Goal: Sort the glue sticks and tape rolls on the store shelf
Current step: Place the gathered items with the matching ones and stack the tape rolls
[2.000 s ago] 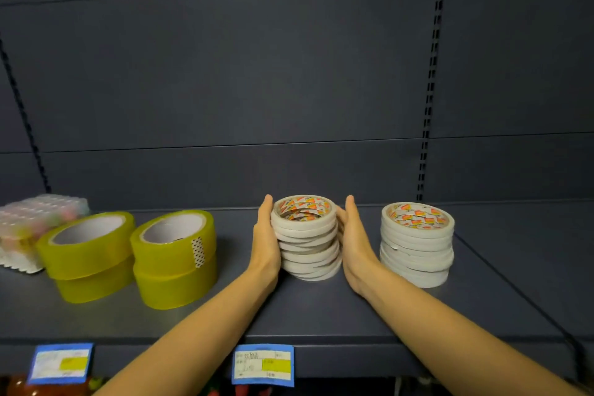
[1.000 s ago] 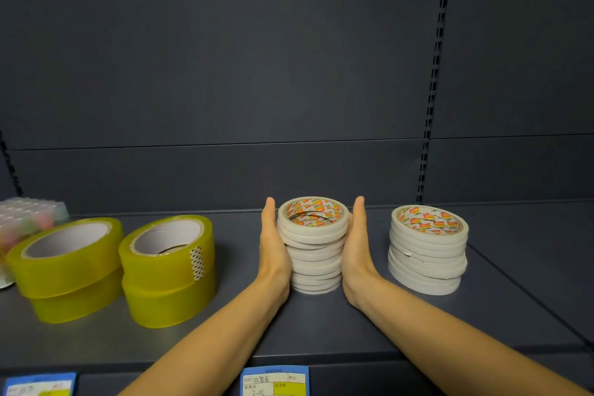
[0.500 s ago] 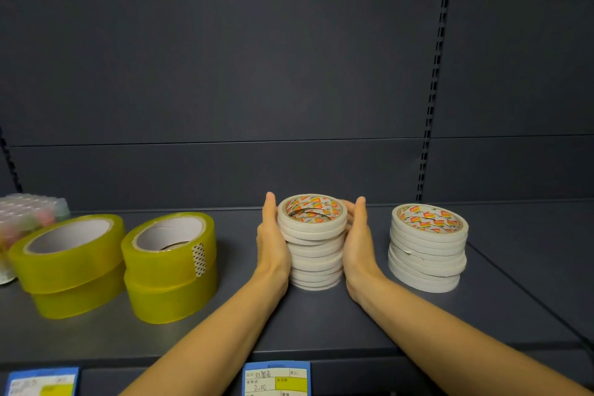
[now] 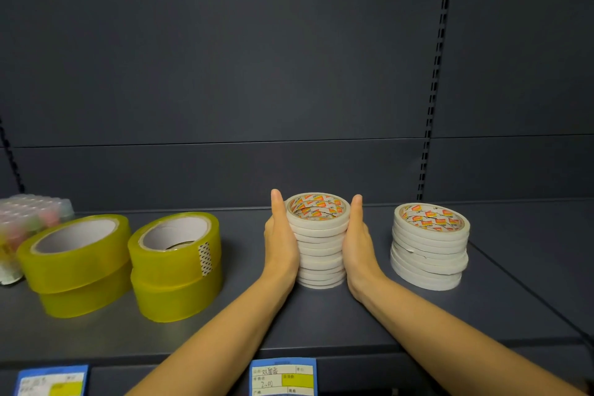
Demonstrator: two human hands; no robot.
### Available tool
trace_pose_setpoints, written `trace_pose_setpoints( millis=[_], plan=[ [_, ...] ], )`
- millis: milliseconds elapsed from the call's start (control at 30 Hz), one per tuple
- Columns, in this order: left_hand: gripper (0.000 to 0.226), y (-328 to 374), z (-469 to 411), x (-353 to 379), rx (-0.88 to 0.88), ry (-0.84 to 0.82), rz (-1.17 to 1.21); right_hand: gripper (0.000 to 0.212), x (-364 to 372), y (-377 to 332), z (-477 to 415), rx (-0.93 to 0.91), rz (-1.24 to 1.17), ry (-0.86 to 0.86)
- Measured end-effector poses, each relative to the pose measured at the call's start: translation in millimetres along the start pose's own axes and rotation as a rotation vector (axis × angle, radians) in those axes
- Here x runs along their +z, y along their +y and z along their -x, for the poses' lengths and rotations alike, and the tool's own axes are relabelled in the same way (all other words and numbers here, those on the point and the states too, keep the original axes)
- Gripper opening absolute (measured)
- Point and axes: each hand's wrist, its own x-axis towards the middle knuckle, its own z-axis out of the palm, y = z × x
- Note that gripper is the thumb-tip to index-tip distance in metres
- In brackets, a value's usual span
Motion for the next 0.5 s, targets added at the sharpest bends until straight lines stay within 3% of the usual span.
trace_pose_setpoints(
  millis=[167, 500],
  plan=[
    [0.075, 0.5, 1.9, 0.0, -0.030, -0.033, 0.077, 0.047, 2.1, -5.7, 4.4, -0.099, 0.059, 0.005],
    [0.068, 0.1, 5.4, 0.3, -0.095, -0.012, 0.040, 0.061, -1.3, -7.5, 7.4, 0.029, 0.068, 0.001]
  ],
)
